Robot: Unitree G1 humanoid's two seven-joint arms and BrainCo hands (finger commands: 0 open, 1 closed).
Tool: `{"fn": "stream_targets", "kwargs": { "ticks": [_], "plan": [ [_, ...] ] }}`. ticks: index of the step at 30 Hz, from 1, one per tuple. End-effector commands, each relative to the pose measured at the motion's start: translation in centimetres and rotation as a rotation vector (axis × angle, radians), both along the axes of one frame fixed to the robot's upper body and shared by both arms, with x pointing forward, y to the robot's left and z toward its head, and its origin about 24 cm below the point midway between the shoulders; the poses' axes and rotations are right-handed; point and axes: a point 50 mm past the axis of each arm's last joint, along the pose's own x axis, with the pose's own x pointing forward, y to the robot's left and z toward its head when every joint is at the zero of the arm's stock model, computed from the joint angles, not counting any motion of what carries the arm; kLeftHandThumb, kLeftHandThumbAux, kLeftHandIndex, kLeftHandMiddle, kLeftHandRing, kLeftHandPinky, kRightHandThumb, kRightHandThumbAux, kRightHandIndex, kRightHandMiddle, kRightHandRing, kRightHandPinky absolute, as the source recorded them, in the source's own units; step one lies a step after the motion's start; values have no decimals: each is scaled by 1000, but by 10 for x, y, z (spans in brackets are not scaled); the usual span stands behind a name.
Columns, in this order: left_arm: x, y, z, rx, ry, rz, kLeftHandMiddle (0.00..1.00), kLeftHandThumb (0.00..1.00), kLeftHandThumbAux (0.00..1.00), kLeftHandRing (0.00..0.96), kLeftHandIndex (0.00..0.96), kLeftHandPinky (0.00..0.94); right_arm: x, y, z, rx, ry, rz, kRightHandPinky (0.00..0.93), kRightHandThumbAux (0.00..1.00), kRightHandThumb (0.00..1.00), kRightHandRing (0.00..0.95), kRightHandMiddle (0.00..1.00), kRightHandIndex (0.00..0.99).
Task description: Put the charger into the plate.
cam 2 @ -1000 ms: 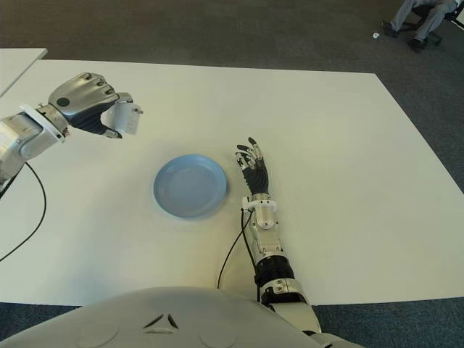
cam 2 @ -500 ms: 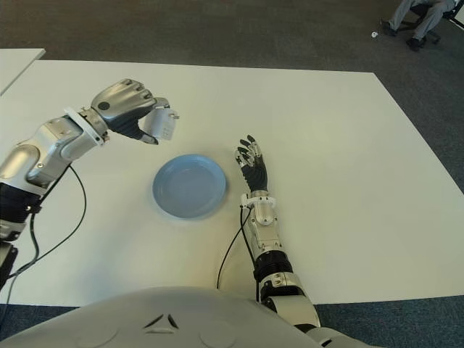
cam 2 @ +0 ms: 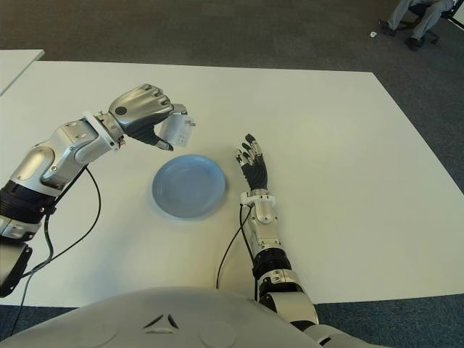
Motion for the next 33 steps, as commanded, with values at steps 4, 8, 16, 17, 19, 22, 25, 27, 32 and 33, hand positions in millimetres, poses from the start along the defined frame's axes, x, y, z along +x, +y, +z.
{"fn": "stream_targets", "kwargs": {
  "ticks": [4,8,16,17,19,22,25,27,32,33],
  "plan": [
    [-1,-12,-12,4,47,-31,855,753,694,857,445,831,-5,4,-11,14,66,-12,78,569,0,62,65,0],
    [-1,-15,-17,-9,76,-31,852,752,695,854,445,832,-5,5,-12,10,71,-12,73,565,0,54,58,0],
    [-3,-14,-24,32,217,-13,567,637,585,548,328,523,-5,5,-13,4,81,1,70,579,0,49,53,0],
    [-4,-13,-25,78,236,-12,495,605,548,475,291,458,-5,5,-13,6,81,4,70,580,0,49,53,0],
    [-6,-12,-25,153,262,-7,202,478,419,194,119,197,-4,5,-13,9,82,8,67,585,0,49,52,0],
    [-7,-12,-25,229,292,7,66,394,324,63,39,64,-4,6,-14,10,83,13,64,591,0,51,53,0],
    [-9,-12,-23,257,311,20,21,344,269,20,12,21,-4,5,-14,7,85,16,52,595,0,51,54,0],
    [-9,-12,-22,261,322,28,10,324,247,10,6,10,-4,5,-14,4,85,20,41,594,0,51,56,0],
    [-10,-13,-18,241,337,34,1,295,224,1,0,1,-4,4,-15,2,85,25,23,586,0,51,59,0],
    [-10,-13,-17,236,338,35,1,294,224,0,0,0,-4,4,-15,3,86,25,22,585,0,51,59,0]
  ]
}}
